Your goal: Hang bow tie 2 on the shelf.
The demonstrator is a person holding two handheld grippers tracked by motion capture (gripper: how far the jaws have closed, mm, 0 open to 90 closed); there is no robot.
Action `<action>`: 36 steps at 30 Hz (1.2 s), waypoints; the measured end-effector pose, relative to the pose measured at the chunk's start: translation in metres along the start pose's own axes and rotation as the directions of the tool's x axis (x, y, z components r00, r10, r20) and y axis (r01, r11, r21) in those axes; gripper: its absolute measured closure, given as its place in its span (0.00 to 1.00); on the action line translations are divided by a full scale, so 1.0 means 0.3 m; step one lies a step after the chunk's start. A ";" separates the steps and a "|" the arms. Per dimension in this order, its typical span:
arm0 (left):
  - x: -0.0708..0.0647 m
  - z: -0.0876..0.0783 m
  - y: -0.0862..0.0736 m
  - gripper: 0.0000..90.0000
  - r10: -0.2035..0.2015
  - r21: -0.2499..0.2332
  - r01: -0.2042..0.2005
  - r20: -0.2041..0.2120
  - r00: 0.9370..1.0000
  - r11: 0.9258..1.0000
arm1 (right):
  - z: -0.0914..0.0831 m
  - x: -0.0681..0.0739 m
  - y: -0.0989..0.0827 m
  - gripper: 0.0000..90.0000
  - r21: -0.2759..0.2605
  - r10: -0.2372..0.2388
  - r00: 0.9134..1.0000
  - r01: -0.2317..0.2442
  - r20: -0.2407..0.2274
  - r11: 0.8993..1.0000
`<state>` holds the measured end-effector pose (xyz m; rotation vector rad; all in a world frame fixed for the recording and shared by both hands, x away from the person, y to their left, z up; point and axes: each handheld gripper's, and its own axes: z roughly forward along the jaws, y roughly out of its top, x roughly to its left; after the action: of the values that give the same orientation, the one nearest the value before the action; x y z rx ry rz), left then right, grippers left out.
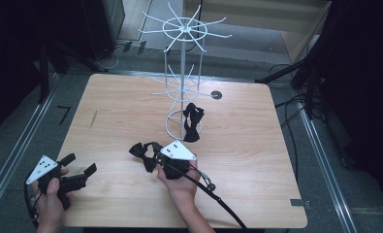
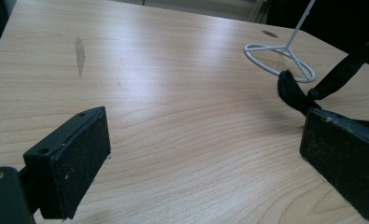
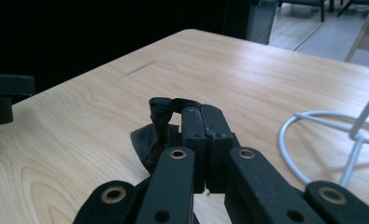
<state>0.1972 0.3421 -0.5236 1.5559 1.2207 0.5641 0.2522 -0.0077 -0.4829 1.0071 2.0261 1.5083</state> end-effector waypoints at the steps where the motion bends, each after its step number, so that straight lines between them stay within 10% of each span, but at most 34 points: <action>1: 0.000 0.000 0.000 0.03 0.000 0.000 0.000 0.000 1.000 1.000 | -0.005 -0.005 0.005 1.00 -0.007 -0.001 1.000 0.001 0.003 1.000; 36: 0.001 0.001 0.000 0.03 -0.004 0.000 0.004 -0.001 1.000 1.000 | -0.098 -0.068 0.175 1.00 -0.131 -0.013 0.999 0.017 0.035 0.991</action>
<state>0.1976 0.3423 -0.5237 1.5532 1.2240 0.5625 0.2608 -0.0342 -0.4256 0.9570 1.8804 1.5828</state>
